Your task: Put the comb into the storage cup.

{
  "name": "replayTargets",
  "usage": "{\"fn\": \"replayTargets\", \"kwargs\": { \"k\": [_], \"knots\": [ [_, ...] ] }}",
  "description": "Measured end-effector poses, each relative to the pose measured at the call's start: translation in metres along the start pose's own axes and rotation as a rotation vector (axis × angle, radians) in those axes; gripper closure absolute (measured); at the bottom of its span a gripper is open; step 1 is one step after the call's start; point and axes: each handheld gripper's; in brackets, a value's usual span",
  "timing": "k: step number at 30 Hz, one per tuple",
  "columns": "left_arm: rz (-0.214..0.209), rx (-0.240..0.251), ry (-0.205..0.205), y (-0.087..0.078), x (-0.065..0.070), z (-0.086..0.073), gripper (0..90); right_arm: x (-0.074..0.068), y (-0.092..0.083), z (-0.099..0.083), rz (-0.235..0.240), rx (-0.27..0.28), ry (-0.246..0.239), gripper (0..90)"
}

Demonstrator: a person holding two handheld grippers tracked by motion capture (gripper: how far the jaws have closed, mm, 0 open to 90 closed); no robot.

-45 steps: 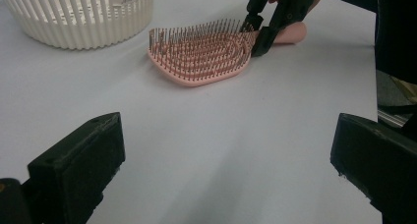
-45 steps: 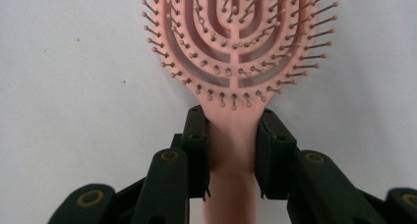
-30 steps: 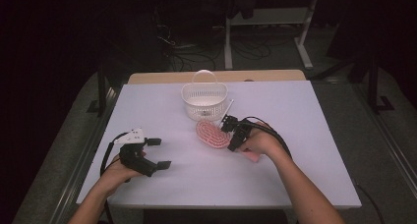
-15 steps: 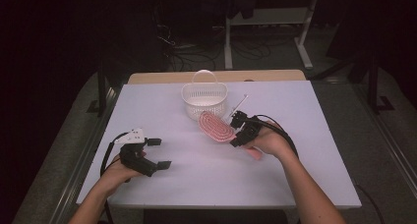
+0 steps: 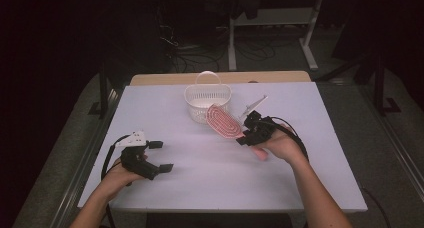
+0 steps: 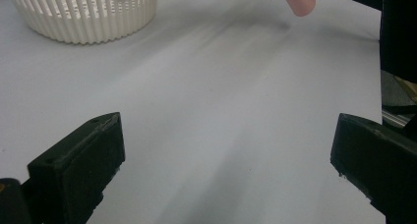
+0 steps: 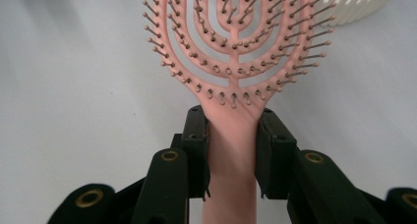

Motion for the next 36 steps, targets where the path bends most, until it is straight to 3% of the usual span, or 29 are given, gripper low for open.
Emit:
{"fn": "replayTargets", "kwargs": {
  "k": [16,21,29,36],
  "knots": [
    [0.000,-0.003,0.002,0.002,0.000,-0.001,0.0,0.011,-0.007,-0.010,0.054,0.164,-0.001,68.4],
    [0.000,-0.004,0.001,0.002,0.000,-0.001,0.0,0.012,-0.009,-0.013,0.083,0.243,-0.014,68.4],
    [0.002,0.001,-0.001,0.002,-0.001,0.000,0.0,0.009,-0.014,-0.013,0.091,0.295,-0.030,68.4],
    [0.008,0.016,-0.008,0.000,-0.003,0.004,0.0,0.009,-0.016,-0.012,0.090,0.306,-0.034,68.4]
  ]
}}
Point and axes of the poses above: each handheld gripper's, and its own axes: y roughly forward along the jaws, z roughly out of its top, x roughly to its right, and after that the axes turned 12 degrees about y, right-handed
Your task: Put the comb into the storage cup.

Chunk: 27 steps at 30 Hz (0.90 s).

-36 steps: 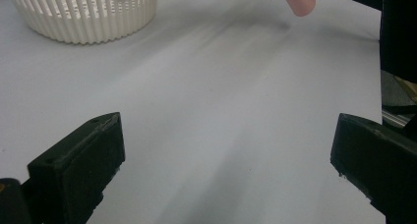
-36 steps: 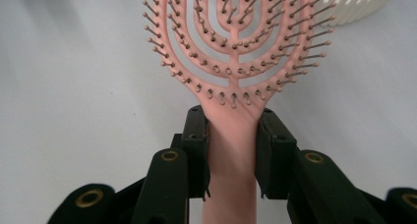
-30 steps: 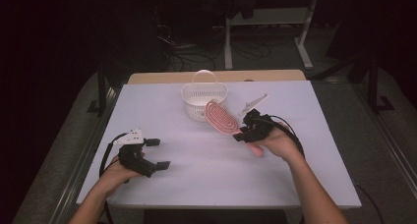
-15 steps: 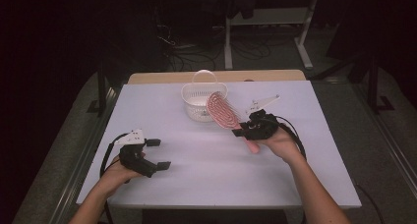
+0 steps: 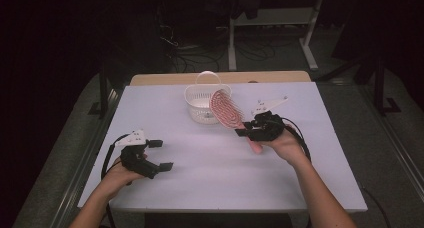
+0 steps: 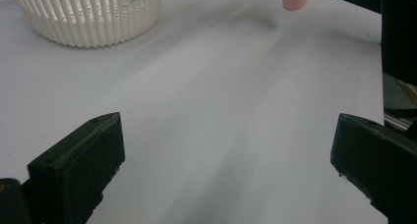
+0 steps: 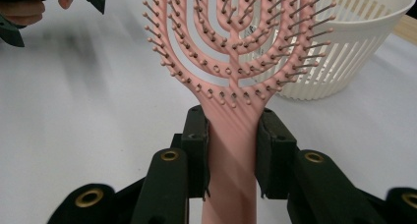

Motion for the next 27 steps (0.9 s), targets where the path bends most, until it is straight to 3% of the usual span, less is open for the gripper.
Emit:
{"fn": "replayTargets", "kwargs": {
  "k": [9,27],
  "knots": [
    [-0.012,0.015,-0.007,0.001,-0.003,0.017,0.0,-0.001,-0.002,0.002,-0.001,0.006,-0.009,68.4],
    [-0.016,0.042,0.042,0.013,-0.014,0.061,0.0,-0.001,-0.005,0.004,-0.012,0.019,-0.013,68.3]
  ]
}}
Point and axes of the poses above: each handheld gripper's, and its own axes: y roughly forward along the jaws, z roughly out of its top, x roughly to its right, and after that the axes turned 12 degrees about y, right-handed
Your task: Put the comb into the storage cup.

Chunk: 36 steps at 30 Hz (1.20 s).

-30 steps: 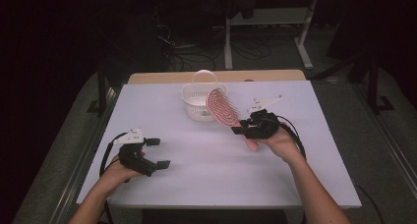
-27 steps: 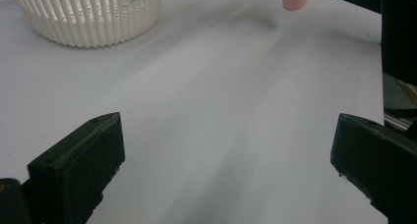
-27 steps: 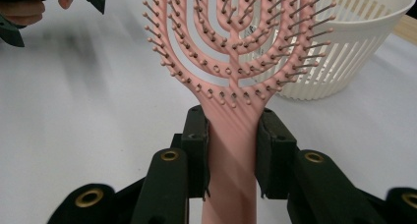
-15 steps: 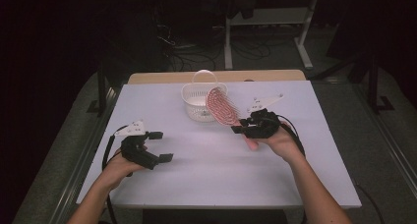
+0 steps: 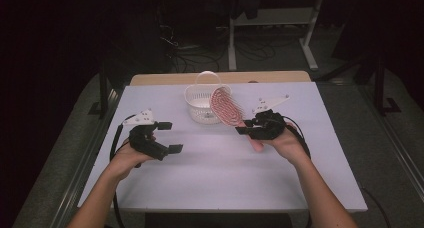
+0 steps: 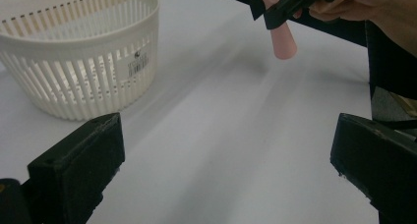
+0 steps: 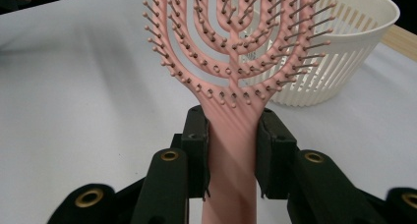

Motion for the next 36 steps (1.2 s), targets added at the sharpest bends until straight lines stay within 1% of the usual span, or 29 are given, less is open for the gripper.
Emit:
{"fn": "replayTargets", "kwargs": {
  "k": [6,12,14,19,21,22,25,29,31,36],
  "knots": [
    [-0.005,0.008,0.016,0.007,-0.003,0.010,0.0,0.000,-0.002,0.001,-0.002,0.008,-0.002,68.4],
    [-0.016,0.013,0.016,0.014,-0.006,0.016,0.0,0.000,-0.003,0.001,-0.007,0.013,0.002,68.3],
    [-0.028,0.013,0.019,0.018,-0.008,0.020,0.0,0.000,-0.003,0.001,-0.010,0.013,0.000,68.4],
    [-0.038,0.019,0.021,0.025,-0.012,0.028,0.0,0.001,-0.003,0.000,-0.017,0.016,0.002,68.4],
    [-0.038,0.019,0.021,0.025,-0.012,0.028,0.0,0.001,-0.003,0.000,-0.019,0.016,0.003,68.4],
    [-0.043,0.026,0.022,0.030,-0.015,0.033,0.0,0.001,-0.004,0.000,-0.020,0.016,0.003,68.4],
    [-0.045,0.038,0.018,0.034,-0.016,0.038,0.0,0.002,-0.004,0.000,-0.023,0.023,0.003,68.4],
    [-0.044,0.053,0.015,0.036,-0.015,0.042,0.0,0.002,-0.003,0.000,-0.020,0.027,0.004,68.4],
    [-0.042,0.051,0.024,0.036,-0.013,0.044,0.0,0.001,-0.002,0.000,-0.016,0.028,0.005,68.4],
    [-0.035,0.052,0.020,0.035,-0.012,0.045,0.0,-0.001,0.002,-0.001,-0.006,0.029,-0.001,68.3]
  ]
}}
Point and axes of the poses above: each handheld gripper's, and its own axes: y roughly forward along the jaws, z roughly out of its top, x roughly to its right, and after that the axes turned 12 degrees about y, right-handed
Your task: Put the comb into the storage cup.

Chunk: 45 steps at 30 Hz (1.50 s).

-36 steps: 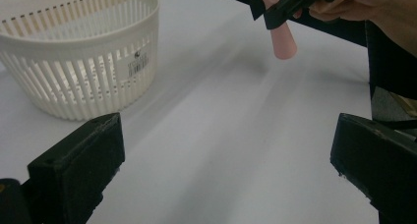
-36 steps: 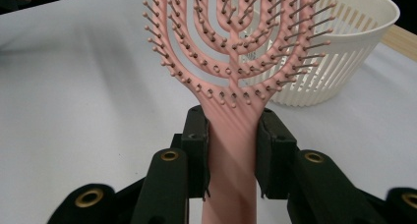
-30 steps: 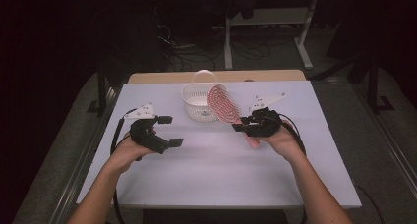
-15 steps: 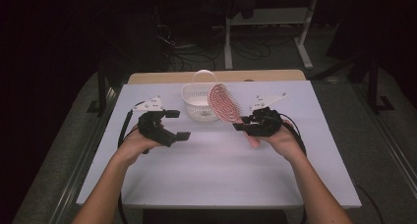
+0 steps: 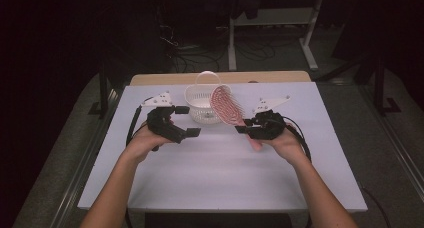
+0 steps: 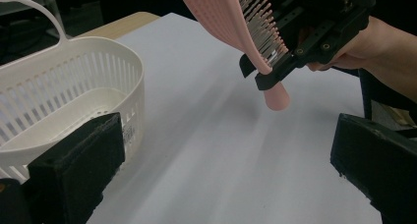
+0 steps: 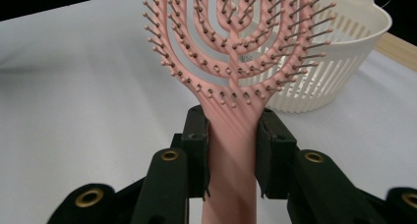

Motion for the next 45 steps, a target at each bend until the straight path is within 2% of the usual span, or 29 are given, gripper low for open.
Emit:
{"fn": "replayTargets", "kwargs": {
  "k": [13,23,34,45],
  "knots": [
    [-0.006,0.016,-0.002,0.001,0.005,0.003,0.0,-0.012,0.015,-0.002,0.017,-0.017,-0.031,68.3],
    [-0.009,0.008,0.002,0.007,0.010,0.006,0.0,-0.020,0.025,-0.005,0.044,-0.015,-0.027,68.4],
    [0.018,0.004,-0.011,0.010,0.012,0.006,0.0,-0.028,0.033,-0.007,0.063,0.001,-0.020,68.3],
    [0.047,0.016,-0.035,0.009,0.012,0.007,0.0,-0.038,0.039,-0.008,0.092,0.006,-0.036,68.3]
  ]
}}
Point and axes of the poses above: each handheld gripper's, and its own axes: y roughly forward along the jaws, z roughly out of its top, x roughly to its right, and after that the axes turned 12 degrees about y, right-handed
